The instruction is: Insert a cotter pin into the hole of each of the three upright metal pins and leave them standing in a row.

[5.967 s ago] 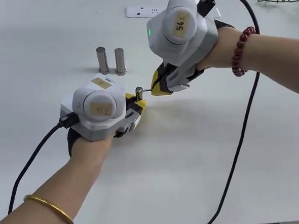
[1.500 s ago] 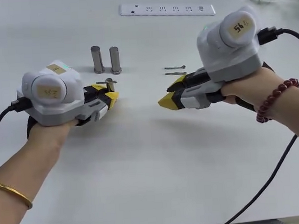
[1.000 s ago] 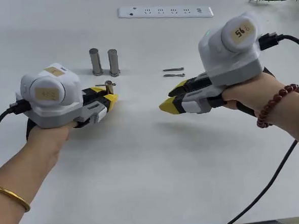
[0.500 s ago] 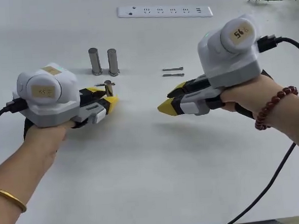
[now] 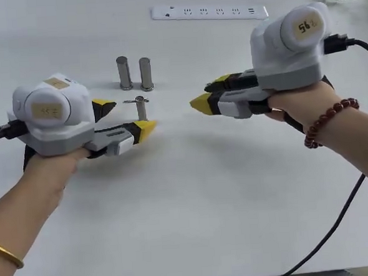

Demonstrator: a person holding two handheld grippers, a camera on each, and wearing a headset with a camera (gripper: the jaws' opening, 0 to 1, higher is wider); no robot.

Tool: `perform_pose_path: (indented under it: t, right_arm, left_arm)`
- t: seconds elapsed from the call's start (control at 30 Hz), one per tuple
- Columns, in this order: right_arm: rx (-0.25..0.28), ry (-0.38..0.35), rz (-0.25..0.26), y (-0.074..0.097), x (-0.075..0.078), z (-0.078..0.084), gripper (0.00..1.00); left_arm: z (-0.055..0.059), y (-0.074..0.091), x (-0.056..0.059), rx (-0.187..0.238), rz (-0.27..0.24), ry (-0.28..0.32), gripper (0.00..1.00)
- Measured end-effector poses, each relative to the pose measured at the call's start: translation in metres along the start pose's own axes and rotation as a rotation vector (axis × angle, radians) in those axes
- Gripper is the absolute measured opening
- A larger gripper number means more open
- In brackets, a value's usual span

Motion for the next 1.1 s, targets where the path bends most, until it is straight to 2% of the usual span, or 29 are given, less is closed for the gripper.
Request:
perform_pose_path:
  t: [0.07,0.2,0.4,0.57,0.67,0.73,0.93,1.1]
  right_arm:
    - [0.033,0.0,0.004,-0.003,0.003,-0.007,0.21]
    - [0.062,0.029,0.031,-0.014,0.01,-0.018,0.22]
    - [0.095,0.06,0.023,-0.033,0.013,-0.033,0.23]
    - [0.106,0.074,0.011,-0.049,0.014,-0.043,0.29]
    - [0.107,0.081,0.009,-0.061,0.016,-0.048,0.29]
    - [0.114,0.075,0.004,-0.062,0.017,-0.051,0.29]
    - [0.134,0.061,-0.022,-0.081,0.014,-0.059,0.28]
    - [0.132,0.035,-0.021,-0.093,0.025,-0.064,0.26]
  left_arm:
    - [-0.001,0.003,0.002,0.01,-0.004,0.004,0.54]
    - [-0.004,0.008,0.006,0.028,-0.002,0.009,0.57]
    - [-0.008,0.02,0.011,0.035,0.003,0.008,0.63]
    - [-0.008,0.03,0.013,0.032,0.006,0.005,0.68]
    - [-0.008,0.035,0.013,0.031,0.003,0.006,0.7]
    - [-0.009,0.037,0.012,0.035,-0.002,0.007,0.71]
    - [-0.007,0.044,0.012,0.043,0.007,0.029,0.74]
    - [-0.001,0.048,0.014,0.023,0.014,0.035,0.79]
Point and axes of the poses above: the centre of the closed fingertips' face, and the gripper's own axes: y roughly backward along the fingers, x roughly to its right, z roughly out of its underside, the point moved 4 cm from there along y, roughly backward along the fingers, and after that the axes turned 12 degrees about -x, right-handed, at the moved point
